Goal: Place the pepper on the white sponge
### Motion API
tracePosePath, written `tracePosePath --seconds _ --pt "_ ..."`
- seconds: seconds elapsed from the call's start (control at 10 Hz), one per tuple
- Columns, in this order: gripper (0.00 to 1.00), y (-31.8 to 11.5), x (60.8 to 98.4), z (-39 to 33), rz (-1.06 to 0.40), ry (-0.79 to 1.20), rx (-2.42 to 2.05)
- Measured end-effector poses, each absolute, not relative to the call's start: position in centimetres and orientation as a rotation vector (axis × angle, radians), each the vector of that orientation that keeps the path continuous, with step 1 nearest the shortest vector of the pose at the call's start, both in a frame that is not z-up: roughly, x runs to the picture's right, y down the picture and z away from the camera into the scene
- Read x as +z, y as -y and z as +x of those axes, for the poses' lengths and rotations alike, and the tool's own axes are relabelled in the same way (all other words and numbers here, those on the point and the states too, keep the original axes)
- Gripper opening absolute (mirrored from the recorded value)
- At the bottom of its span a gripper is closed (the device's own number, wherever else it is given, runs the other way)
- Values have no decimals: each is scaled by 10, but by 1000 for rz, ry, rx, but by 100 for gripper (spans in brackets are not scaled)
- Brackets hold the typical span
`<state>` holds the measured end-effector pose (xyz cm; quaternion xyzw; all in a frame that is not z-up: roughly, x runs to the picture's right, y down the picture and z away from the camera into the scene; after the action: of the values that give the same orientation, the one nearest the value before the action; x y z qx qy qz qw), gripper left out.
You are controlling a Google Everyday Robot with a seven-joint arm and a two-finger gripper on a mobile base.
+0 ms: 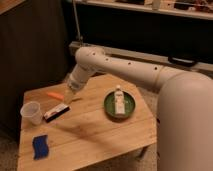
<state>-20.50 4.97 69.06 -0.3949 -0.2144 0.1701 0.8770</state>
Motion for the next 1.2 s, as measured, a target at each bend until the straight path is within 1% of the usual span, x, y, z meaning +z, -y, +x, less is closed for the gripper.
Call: tracePosePath --seconds 0.1,0.4,0.7,0.9,1.2 --pt "10 -66 673 -223 -811 460 297" --pt "10 -110 635 -271 -808 518 146" --pt "10 -154 615 -318 -853 605 -12" --pt "10 -182 617 -336 -878 634 -95" --pt "10 -217 647 -345 -913 622 -179"
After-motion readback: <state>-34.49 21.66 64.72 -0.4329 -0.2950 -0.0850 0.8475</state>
